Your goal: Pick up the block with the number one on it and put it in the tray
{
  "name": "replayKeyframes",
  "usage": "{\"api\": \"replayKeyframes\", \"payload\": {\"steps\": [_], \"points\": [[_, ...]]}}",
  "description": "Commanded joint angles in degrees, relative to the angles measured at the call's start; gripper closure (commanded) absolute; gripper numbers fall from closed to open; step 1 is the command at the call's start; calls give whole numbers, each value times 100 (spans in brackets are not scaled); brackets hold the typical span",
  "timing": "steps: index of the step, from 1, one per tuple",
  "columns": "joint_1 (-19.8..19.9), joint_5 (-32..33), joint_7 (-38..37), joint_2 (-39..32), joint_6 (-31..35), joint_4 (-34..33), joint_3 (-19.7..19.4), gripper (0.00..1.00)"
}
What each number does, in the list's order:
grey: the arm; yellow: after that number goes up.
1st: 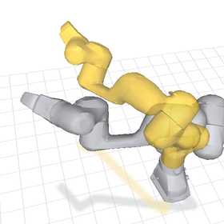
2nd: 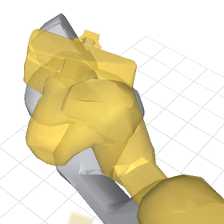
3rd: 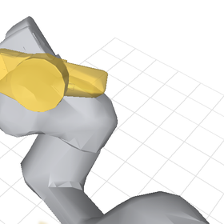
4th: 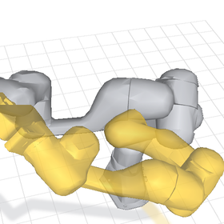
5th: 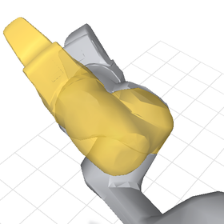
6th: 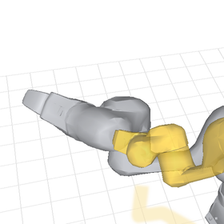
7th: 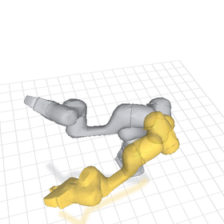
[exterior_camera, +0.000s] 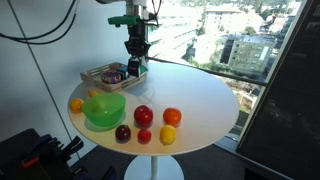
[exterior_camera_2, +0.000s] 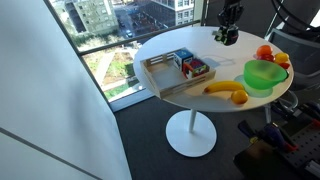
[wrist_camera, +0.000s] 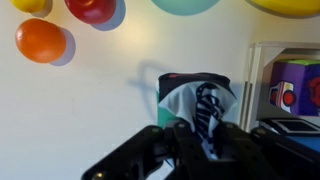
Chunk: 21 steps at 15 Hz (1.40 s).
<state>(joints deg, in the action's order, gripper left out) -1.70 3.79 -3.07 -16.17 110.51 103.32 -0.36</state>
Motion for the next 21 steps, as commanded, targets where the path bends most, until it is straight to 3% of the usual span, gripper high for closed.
{"api": "replayKeyframes", "payload": {"steps": [1, 3, 4, 15, 16, 21], "points": [[-121, -2, -399, 82, -224, -262, 57, 93], [-104, 5, -291, 28, -47, -168, 51, 94], [-128, 5, -331, 30, -47, -188, 57, 78], [-115, 5, -328, -8, -45, -169, 52, 80], [-115, 5, -328, -8, -45, -169, 52, 94], [-200, 41, -372, 45, -256, -343, 99, 94]]}}
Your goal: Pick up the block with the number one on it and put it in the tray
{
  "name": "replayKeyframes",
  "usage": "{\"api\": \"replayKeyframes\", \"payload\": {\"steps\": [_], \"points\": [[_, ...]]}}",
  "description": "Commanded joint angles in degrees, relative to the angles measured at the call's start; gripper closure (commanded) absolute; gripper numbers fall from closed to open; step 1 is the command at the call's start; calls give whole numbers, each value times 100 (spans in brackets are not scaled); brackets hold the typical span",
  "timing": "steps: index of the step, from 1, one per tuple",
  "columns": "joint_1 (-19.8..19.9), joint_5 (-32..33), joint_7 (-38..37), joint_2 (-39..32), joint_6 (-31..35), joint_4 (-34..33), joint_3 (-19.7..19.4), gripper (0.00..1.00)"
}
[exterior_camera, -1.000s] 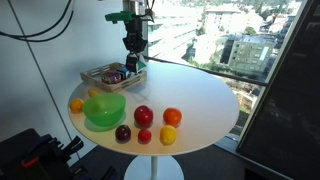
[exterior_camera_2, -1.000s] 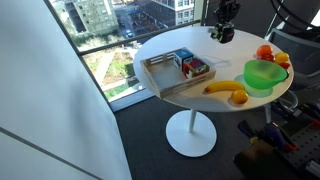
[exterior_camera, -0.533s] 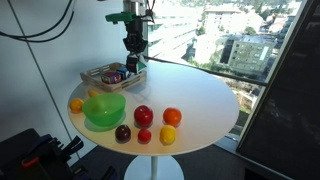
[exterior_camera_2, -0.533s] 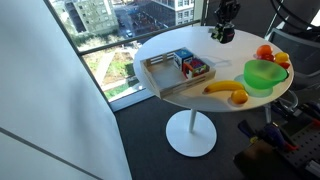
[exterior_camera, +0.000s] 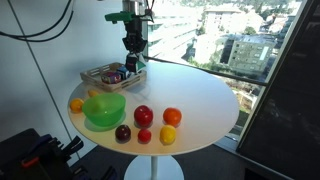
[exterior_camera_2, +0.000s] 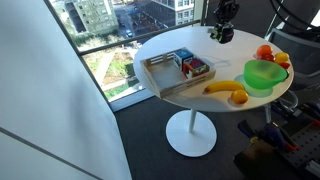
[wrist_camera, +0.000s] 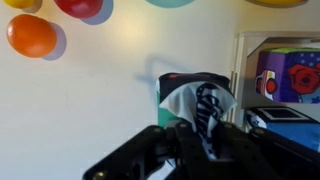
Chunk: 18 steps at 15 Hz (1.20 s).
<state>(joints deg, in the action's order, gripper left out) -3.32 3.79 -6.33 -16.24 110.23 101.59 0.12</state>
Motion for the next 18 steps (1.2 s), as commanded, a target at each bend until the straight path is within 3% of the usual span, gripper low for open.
{"api": "replayKeyframes", "payload": {"steps": [1, 11, 18], "points": [[-60, 50, -59, 53, -268, -213, 68, 94], [-548, 120, -294, -65, -920, -736, 386, 94], [-951, 298, -528, -392, -991, -956, 572, 94]]}}
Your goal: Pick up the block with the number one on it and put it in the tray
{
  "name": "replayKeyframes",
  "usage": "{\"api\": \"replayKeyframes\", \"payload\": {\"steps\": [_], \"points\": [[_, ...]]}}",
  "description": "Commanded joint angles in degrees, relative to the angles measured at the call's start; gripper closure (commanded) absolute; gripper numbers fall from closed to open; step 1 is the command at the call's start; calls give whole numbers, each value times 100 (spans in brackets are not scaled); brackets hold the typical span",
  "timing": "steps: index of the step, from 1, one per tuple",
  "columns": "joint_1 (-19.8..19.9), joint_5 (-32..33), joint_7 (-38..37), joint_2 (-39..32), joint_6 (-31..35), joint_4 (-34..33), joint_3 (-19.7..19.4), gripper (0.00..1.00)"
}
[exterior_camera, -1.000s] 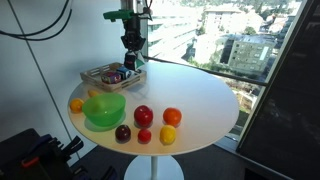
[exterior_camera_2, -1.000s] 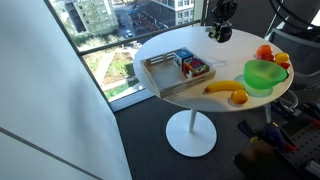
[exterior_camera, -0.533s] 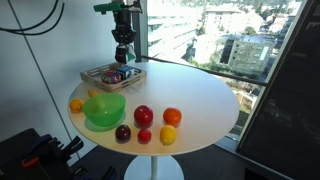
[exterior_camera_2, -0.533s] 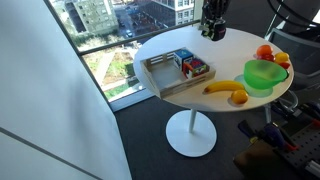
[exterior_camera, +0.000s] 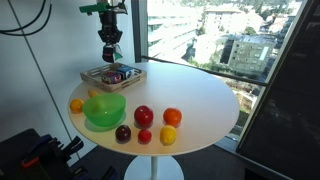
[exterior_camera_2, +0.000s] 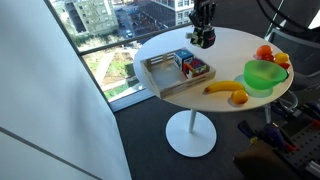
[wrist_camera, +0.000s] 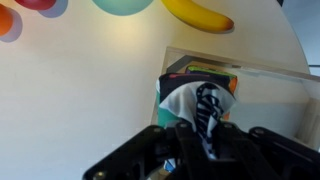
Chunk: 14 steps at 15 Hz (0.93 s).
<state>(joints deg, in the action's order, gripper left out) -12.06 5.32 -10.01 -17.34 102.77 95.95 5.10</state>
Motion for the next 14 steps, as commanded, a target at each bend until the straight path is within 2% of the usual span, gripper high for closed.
{"api": "replayKeyframes", "payload": {"steps": [1, 7, 14], "points": [[-118, 168, -176, -349, -252, -449, 79, 94], [-297, 99, -259, -903, -515, -1123, 105, 94], [-489, 36, -687, -1367, -1061, -1865, 65, 94]]}}
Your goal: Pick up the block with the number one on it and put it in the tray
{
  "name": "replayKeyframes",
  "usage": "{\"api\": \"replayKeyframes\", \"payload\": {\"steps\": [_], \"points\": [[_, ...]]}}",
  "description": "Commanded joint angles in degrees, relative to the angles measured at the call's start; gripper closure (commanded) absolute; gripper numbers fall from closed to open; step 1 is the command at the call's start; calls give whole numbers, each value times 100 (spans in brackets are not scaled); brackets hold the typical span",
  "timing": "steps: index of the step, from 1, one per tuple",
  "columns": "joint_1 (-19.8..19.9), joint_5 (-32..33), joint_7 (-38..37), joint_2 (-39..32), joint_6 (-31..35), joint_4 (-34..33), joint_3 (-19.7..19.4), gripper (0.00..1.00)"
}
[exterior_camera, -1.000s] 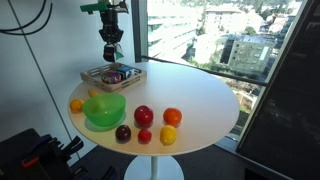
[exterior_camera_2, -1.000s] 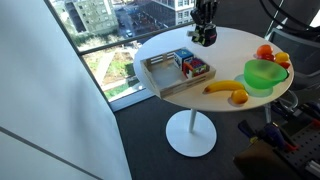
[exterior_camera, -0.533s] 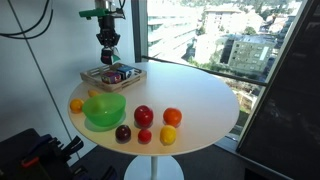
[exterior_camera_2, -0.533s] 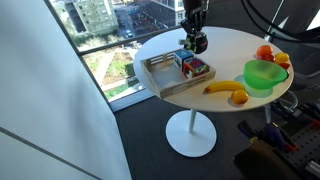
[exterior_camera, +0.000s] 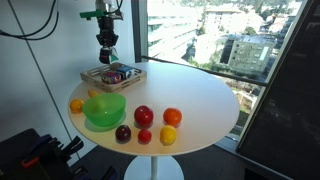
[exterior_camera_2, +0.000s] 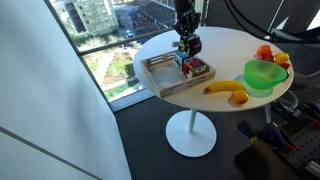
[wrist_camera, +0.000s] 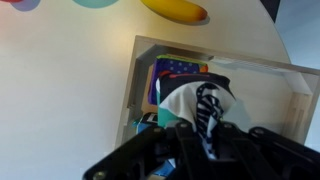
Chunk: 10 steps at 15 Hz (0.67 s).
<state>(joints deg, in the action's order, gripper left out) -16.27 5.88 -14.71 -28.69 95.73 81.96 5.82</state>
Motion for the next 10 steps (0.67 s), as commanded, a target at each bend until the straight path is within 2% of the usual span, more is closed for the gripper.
{"api": "replayKeyframes", "payload": {"steps": [1, 10], "points": [[-87, -15, -241, -254, -394, -492, -5, 94], [-321, 4, -367, -295, -418, -344, 31, 94]]}}
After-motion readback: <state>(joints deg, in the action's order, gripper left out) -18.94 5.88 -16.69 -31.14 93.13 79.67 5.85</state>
